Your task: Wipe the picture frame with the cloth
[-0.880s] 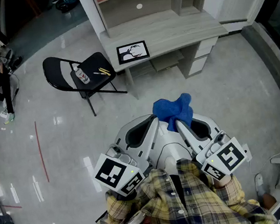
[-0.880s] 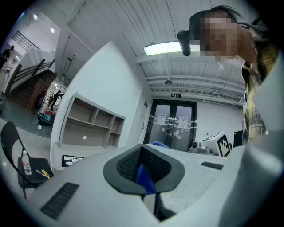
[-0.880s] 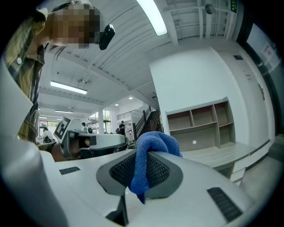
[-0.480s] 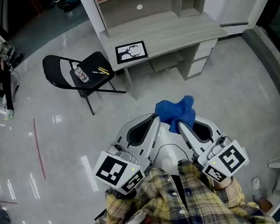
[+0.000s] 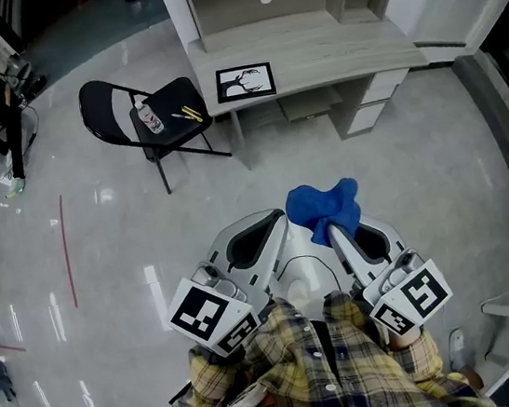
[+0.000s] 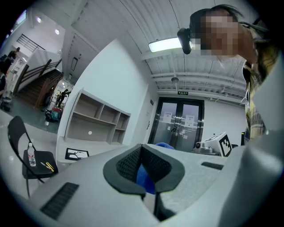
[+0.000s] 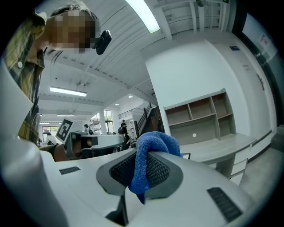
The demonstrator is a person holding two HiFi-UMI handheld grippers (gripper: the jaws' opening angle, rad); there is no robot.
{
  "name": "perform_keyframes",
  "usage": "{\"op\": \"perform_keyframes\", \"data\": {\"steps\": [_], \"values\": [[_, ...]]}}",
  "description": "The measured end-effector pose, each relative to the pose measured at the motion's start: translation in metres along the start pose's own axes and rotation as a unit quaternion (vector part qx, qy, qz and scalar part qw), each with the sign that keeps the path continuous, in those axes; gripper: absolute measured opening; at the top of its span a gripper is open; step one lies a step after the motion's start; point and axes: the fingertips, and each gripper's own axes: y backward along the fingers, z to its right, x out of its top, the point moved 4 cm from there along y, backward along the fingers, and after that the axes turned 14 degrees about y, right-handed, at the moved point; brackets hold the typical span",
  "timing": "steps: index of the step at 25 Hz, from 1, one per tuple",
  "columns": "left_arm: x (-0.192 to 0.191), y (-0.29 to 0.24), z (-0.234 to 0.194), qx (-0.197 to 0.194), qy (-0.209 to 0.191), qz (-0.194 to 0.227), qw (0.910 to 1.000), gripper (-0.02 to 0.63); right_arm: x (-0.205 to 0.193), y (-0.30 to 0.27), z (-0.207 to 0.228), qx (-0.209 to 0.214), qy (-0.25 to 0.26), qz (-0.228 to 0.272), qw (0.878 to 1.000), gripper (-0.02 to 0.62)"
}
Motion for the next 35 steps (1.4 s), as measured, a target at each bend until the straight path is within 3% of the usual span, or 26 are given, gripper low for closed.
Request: {"op": "perform_keyframes", "data": {"steps": [5, 21, 30, 35], "values": [[0.013, -0.014, -0.042, 0.000, 0.010, -0.004, 0.9999, 0.005, -0.003, -0.043, 0.017, -0.005, -0.004, -0.008, 1.000, 0.052], [0.140, -0.055, -0.244, -0.013, 0.007, -0.021, 0.9997, 0.005, 0.013, -0.266, 0.069, -0.046, -0.021, -0.020, 0.999, 0.052], [0.150, -0.091, -0.292, -0.029, 0.027, -0.051, 0.9979, 0.005, -0.001, -0.300, 0.108, -0.086, -0.042, -0.055, 0.994, 0.053], [0.161, -0.127, -0.316, -0.016, 0.027, -0.044, 0.9985, 0.005, -0.007, -0.322, 0.145, -0.077, -0.043, -0.056, 0.995, 0.052]]}}
